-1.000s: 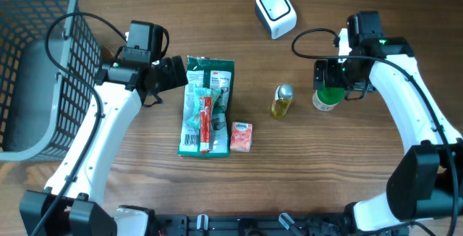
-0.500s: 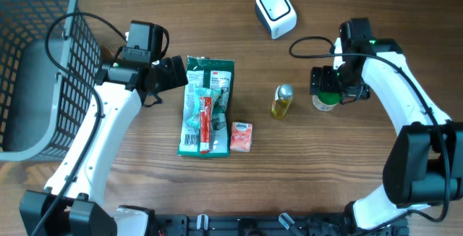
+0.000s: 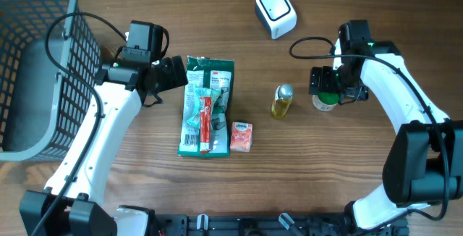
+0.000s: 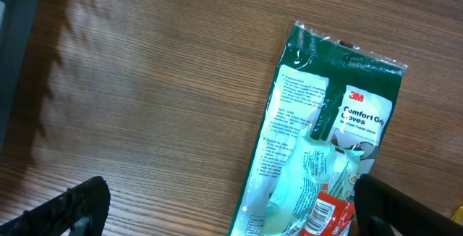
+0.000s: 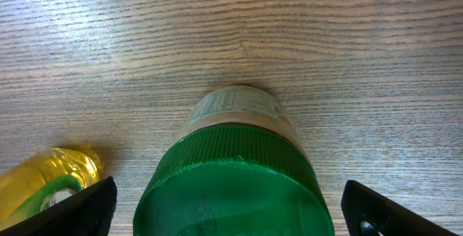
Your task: Scan the item barcode
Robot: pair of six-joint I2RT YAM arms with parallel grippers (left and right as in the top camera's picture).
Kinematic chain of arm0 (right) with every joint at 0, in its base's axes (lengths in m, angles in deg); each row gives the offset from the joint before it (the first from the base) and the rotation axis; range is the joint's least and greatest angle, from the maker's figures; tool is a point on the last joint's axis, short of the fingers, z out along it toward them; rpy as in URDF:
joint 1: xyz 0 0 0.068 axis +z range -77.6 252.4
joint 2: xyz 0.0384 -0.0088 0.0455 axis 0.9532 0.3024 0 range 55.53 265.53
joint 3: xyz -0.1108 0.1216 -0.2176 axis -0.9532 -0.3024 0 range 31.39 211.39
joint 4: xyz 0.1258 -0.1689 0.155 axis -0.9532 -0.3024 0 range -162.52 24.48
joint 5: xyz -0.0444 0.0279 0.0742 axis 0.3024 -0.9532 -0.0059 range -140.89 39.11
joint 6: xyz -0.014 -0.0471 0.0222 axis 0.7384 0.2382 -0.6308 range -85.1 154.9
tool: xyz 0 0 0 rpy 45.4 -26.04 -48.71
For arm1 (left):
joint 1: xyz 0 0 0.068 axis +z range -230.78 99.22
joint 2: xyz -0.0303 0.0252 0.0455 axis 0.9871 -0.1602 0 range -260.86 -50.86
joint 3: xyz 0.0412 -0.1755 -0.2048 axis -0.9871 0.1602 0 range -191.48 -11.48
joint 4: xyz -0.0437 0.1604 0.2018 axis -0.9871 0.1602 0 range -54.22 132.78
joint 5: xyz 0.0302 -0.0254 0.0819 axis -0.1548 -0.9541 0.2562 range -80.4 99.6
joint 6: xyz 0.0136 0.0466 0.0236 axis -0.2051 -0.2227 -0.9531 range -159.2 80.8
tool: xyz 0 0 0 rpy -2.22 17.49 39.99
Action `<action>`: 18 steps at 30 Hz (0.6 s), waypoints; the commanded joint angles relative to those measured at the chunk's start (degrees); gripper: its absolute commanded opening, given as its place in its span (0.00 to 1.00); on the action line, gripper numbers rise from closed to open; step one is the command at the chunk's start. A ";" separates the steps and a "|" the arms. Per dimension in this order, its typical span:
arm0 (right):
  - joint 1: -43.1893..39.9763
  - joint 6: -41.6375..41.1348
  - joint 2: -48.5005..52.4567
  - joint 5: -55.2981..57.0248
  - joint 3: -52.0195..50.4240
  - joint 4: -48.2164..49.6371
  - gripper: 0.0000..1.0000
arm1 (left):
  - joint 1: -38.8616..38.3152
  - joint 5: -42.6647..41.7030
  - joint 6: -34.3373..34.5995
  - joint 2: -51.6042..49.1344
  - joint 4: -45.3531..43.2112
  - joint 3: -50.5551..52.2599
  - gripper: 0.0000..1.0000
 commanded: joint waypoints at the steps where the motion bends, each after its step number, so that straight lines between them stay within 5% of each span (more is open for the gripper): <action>1: 0.35 -1.44 1.11 -1.01 -0.85 0.52 1.00 | 0.26 0.52 -0.70 0.48 0.04 -0.90 1.00; 18: 0.35 -9.16 1.11 -0.98 -0.85 -0.70 1.00 | 0.26 0.52 -0.68 0.48 0.07 -0.90 1.00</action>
